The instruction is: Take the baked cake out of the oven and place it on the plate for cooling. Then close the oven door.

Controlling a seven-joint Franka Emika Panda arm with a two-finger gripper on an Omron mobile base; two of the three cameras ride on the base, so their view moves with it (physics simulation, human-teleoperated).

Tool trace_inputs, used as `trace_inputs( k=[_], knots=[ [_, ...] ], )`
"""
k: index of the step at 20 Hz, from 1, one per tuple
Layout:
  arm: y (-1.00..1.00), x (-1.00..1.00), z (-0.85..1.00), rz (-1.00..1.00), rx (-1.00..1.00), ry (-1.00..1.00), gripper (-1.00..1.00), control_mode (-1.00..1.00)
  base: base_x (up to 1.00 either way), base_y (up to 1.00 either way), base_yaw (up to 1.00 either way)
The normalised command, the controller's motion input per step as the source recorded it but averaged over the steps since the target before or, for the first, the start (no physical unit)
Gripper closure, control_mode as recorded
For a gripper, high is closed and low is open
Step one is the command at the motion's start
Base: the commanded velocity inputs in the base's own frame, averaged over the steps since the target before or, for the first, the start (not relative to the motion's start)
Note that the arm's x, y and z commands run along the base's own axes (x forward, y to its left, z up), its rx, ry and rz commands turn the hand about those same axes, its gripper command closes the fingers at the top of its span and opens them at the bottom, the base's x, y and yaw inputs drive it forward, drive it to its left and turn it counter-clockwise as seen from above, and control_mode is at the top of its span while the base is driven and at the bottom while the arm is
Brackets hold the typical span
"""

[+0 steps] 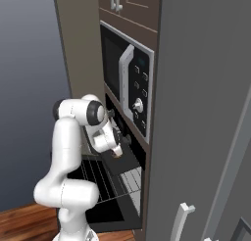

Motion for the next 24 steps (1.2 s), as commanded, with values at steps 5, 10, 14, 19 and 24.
trace_inputs(
  k=[5, 10, 14, 19, 24],
  knots=[
    [0.0, 0.2, -0.32, 0.0, 0.0, 0.0, -1.0, -1.0, 0.0, 0.0, 0.0],
    [0.03, 0.13, -0.33, 0.01, 0.0, 0.0, -1.0, -1.0, 0.0, 0.0, 0.0],
    [0.03, 0.16, -0.31, 0.02, 0.0, 0.0, -1.0, -1.0, 0.0, 0.0, 0.0],
    [0.07, 0.25, -0.31, 0.03, 0.0, 0.0, -1.0, -1.0, 0.0, 0.0, 0.0],
    [0.31, 0.0, -0.29, 0.04, 0.0, 0.05, 1.0, -1.0, 0.0, 0.0, 0.0]
  ],
)
